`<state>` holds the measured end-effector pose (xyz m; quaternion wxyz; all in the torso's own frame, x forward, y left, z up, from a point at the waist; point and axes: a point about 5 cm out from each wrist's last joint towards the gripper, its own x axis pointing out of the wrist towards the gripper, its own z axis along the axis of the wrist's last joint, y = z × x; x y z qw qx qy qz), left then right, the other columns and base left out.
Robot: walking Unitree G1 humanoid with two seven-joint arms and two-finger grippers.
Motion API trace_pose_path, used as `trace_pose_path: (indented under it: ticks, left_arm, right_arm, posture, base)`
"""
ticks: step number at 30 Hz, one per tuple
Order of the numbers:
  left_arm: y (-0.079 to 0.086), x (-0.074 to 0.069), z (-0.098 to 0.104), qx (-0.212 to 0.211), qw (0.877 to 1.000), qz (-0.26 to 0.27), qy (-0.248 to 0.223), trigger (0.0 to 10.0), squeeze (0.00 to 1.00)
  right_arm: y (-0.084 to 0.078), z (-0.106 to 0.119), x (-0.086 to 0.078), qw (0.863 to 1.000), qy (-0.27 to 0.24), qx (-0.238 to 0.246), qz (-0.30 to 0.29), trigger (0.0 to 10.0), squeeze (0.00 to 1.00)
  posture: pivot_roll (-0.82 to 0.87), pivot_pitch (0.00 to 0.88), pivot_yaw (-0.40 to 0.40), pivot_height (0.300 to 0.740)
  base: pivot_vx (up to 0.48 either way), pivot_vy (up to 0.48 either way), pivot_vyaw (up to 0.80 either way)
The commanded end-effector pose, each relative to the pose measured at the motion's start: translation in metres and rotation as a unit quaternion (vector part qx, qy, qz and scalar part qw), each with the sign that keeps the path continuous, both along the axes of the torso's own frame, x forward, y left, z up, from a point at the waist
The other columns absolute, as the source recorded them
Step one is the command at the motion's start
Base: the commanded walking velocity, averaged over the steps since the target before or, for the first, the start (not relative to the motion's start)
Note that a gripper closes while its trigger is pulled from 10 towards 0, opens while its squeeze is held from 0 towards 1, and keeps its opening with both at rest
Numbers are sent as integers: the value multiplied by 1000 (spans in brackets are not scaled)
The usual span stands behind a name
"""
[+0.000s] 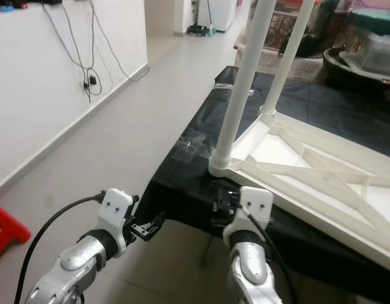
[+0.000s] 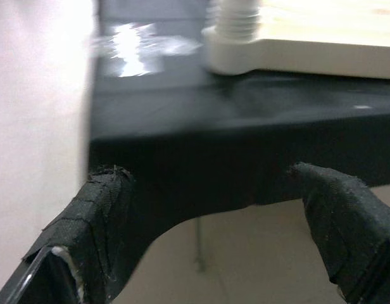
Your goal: Building children table
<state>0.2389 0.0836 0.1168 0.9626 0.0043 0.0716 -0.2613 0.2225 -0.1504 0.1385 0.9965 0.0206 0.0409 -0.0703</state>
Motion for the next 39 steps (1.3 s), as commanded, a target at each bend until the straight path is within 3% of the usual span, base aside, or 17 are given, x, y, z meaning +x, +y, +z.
trace_pose_path:
  ticks: [1, 11, 18, 21, 31, 32, 34, 37, 39]
  left_arm:
    - [-7, 2, -3, 3, 1000, -12, 0, 10000, 0]
    - [-7, 8, -7, 3, 1000, -8, -3, 10000, 0]
    - [2, 8, -1, 26, 998, 0, -58, 10000, 0]
    - [7, 5, 2, 41, 996, 8, -80, 10000, 0]
    - [13, 11, 5, 48, 990, 78, -110, 10000, 0]
    - [11, 11, 10, 35, 989, 74, -127, 10000, 0]
    - [10, 11, 12, 31, 988, 68, -135, 10000, 0]
    - [8, 9, 25, 18, 979, 65, -194, 10000, 0]
    - [7, 8, 30, 15, 974, 67, -216, 10000, 0]
  right_arm:
    - [1, -6, -2, 1000, 2, -11, 2, 10000, 0]
    - [10, -23, -4, 999, 15, -24, 41, 10000, 0]
    - [15, -26, -2, 994, 14, -52, 95, 10000, 0]
    - [17, -22, -5, 990, -16, -71, 123, 10000, 0]
    - [23, -17, -3, 989, -44, -77, 122, 10000, 0]
    - [22, -6, -4, 984, -92, -83, 131, 10000, 0]
    - [24, -1, -5, 980, -111, -82, 141, 10000, 0]
    - [19, 20, -8, 971, -187, -96, 109, 10000, 0]
    - [19, 24, -9, 967, -208, -107, 102, 10000, 0]
  posture:
    - [73, 1, -59, 740]
    - [72, 0, -61, 740]
    - [68, 0, -70, 740]
    - [69, 0, -81, 740]
    - [74, 0, -94, 740]
    - [69, 0, -92, 740]
    - [69, 0, -92, 740]
    - [64, 0, -85, 740]
    - [64, 0, -85, 740]
  base:
    - [0, 0, -788]
    - [0, 0, -788]
    - [0, 0, 0]
    - [0, 0, 0]
    - [0, 0, 0]
    - [0, 0, 0]
    - [0, 0, 0]
    - [0, 0, 0]
    - [0, 0, 0]
